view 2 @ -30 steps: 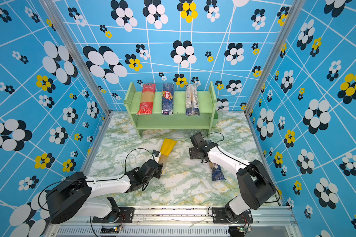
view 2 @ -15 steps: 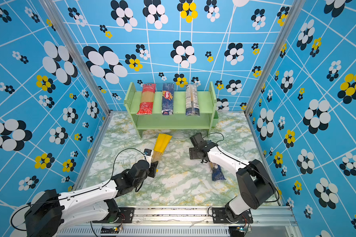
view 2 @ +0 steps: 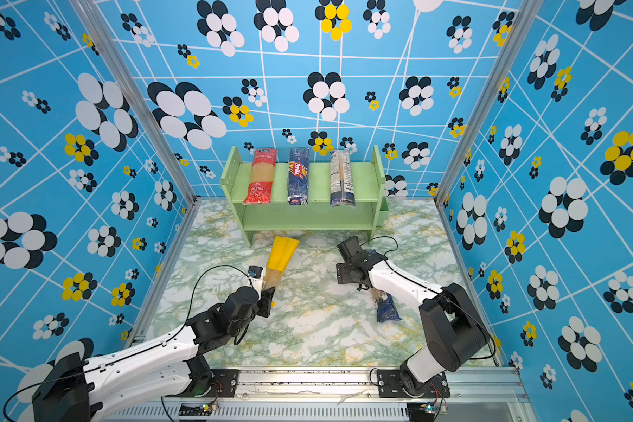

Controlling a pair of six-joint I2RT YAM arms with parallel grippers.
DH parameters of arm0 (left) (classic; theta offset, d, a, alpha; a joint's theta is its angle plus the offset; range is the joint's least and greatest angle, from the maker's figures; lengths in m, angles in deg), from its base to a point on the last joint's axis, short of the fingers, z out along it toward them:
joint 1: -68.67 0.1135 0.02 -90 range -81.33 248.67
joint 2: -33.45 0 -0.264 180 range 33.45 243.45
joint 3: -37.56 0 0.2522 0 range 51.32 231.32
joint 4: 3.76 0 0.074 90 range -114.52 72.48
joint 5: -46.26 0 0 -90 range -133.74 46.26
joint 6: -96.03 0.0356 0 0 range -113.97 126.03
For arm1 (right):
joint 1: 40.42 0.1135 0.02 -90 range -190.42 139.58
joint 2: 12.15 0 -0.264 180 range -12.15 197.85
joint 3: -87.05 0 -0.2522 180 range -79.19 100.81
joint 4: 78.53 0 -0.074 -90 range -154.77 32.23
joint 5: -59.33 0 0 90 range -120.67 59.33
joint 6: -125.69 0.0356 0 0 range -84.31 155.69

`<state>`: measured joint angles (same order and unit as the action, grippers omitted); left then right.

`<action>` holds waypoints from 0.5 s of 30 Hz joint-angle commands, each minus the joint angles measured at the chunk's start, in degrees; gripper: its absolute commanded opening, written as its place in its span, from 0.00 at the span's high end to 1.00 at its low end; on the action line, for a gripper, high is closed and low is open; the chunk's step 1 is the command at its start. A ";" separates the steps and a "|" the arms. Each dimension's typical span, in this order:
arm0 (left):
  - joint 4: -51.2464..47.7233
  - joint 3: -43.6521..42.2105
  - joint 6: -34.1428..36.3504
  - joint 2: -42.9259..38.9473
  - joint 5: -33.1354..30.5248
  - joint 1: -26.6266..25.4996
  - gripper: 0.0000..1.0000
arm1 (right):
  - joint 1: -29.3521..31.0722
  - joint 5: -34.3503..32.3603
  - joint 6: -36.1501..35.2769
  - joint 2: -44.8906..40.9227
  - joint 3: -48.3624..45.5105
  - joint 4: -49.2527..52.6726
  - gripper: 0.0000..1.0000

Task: Place and organize the pasta boxes and bags onto the shelf
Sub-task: 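Lift the yellow-banded bag with the left gripper and draw it toward the robot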

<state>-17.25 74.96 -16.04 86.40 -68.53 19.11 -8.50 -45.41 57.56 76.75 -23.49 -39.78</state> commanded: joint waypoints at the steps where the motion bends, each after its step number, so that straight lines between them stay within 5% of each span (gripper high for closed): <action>1: 5.44 3.69 -0.26 -3.23 -3.11 0.43 1.00 | -0.37 -1.11 0.81 0.86 0.22 -0.34 0.14; 15: 5.32 3.71 -0.79 -4.71 -1.31 0.33 1.00 | -0.37 -1.25 0.90 1.26 0.14 -0.58 0.14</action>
<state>-19.41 75.00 -16.06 84.52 -68.47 19.11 -8.50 -45.44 57.56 77.06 -23.49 -39.96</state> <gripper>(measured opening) 0.399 0.864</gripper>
